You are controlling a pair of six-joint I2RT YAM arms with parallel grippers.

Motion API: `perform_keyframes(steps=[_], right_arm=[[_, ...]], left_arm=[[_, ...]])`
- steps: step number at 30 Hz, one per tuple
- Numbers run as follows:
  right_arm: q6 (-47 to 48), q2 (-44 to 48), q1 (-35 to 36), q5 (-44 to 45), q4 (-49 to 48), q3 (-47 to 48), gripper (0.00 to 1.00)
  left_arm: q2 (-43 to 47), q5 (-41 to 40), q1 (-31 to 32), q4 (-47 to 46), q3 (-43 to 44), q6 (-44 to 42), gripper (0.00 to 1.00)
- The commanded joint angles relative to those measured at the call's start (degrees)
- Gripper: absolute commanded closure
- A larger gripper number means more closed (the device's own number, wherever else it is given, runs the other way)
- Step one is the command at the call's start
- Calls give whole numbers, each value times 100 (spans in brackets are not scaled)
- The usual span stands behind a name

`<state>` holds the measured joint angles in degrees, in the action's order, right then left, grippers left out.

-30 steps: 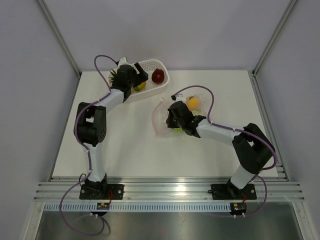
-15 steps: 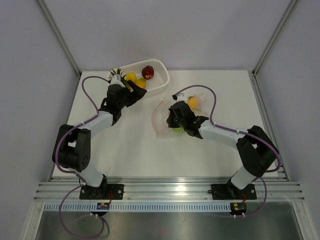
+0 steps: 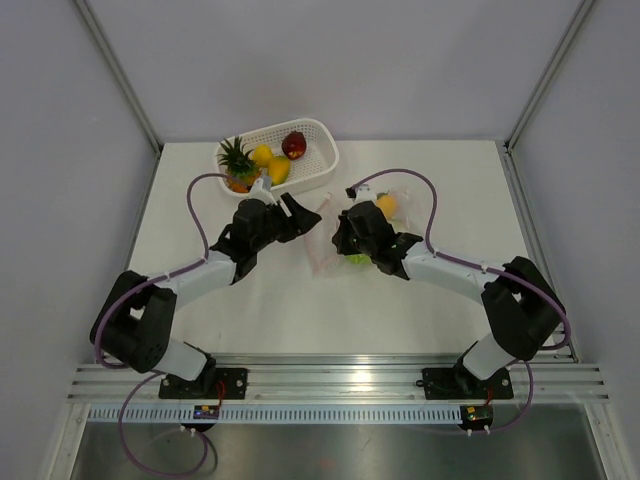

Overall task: Open the zip-top bag and remove the fake food
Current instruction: Pick up the fake fruit from the zipper food storage bag.

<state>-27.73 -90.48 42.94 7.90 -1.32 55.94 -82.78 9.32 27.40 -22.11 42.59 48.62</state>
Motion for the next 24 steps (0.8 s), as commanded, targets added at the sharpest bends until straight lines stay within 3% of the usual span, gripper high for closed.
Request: perform_keyframes(steps=[1,13,24], right_arm=[[136,337,100,123,-219,4,100],[619,153,804,1292,756,751,100],[769,188,1041,1653,1046,918,100]], left_arm=[[-150,96,-42,-347,-119,-10,34],[-853,693,-33,-505,-40,121,40],[-1100,949,143,-883,-49,350,41]])
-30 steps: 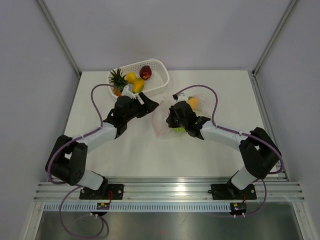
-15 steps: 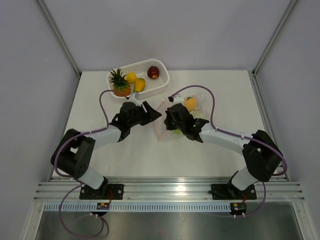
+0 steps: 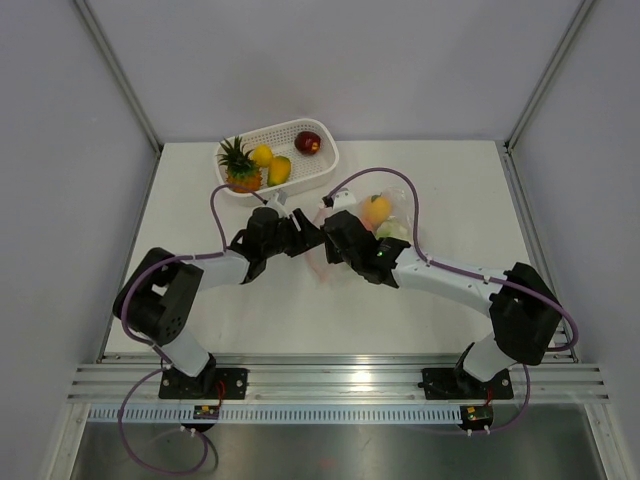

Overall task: Open the zip-top bag and remove the fake food
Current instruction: Pick up the fake fruit from the zipper food storage bag.

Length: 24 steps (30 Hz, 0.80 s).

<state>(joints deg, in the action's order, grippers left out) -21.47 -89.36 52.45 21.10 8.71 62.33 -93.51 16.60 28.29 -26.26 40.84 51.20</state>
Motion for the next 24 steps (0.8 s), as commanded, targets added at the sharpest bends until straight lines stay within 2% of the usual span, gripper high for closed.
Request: perform_keyframes(steps=[1,6,10,19,24], right_arm=[[161,51,90,350,52,315,100],[196,33,143,421,52,315,100],[214,24,152,430,17,315,100],[328,50,240,693,61,377,100],[346,50,231,772,61,368,100]], left_arm=[[-26,230,62,-494,126,92,40],[-158,256,203,-582,144,144,40],[-184,-51,378,-696,56,180,37],[-465,193,581,-784,214,338,32],[-703,475,633,-1249,144,636,30]])
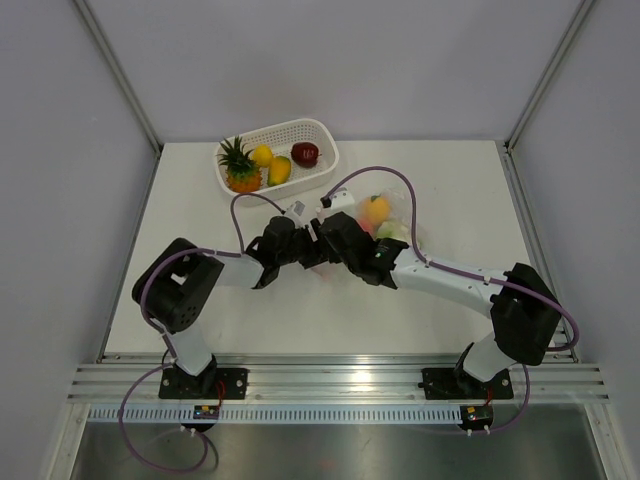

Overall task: Open the zip-top bag and remove the fake food
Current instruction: Pick up the fake fruit from the zipper food storage bag.

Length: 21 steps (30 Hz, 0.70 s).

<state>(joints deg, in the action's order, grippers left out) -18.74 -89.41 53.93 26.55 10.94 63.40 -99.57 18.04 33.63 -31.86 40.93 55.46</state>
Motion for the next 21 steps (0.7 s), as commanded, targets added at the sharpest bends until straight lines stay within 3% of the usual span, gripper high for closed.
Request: perform_keyframes(steps=[1,5,10,12,17,21], right_arm=[[64,64,91,228,-171,252,100],[90,107,91,219,-189,208,100],[46,239,91,299,-171,147,58],[37,423,91,438,-197,51,51],[-15,959,74,1026,-347,-318,41],[-260,1329,-277,897,-338,-591,40]], left_arm=[[-124,392,109,-873,126,237,29],[-133,393,109,-989,117,211,29],[-89,331,109,-893,135,105,29],[-106,314,109,-875,152,79,29],[-168,305,109,-910,179,70,29],[-150,296,109,-840,214,-9,29]])
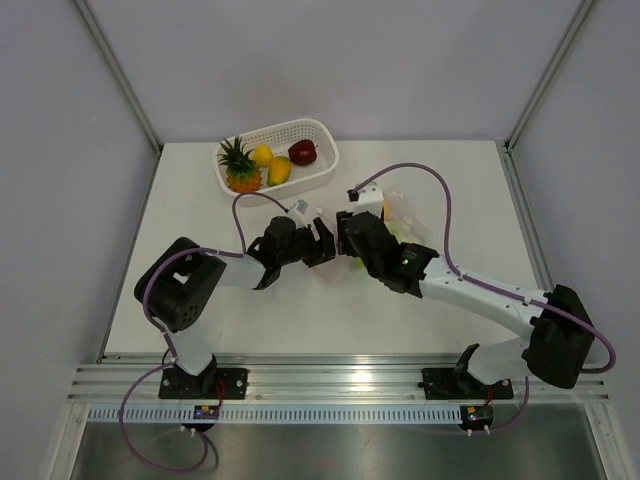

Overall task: Open the zip-top bag and remove the fake food
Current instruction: Pick up the fake fruit from the zipper food storage bag.

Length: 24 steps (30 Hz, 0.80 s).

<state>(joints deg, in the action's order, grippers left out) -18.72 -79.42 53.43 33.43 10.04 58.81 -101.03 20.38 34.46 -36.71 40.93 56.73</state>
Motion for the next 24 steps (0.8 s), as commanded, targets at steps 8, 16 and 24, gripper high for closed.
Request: perform_keyframes(steps=[8,16,24], right_arm=[[-1046,445,-1738,-1382,-468,-599,48],[-1537,-179,-2109,-2077,-118,-353,33],[-2232,-478,-2108,-2201,393,-132,33]], left_arm=[[-13,80,26,-381,223,-162,29],[-145,317,26,-583,275,-101,29],[-171,379,26,-636,302,-109,28]])
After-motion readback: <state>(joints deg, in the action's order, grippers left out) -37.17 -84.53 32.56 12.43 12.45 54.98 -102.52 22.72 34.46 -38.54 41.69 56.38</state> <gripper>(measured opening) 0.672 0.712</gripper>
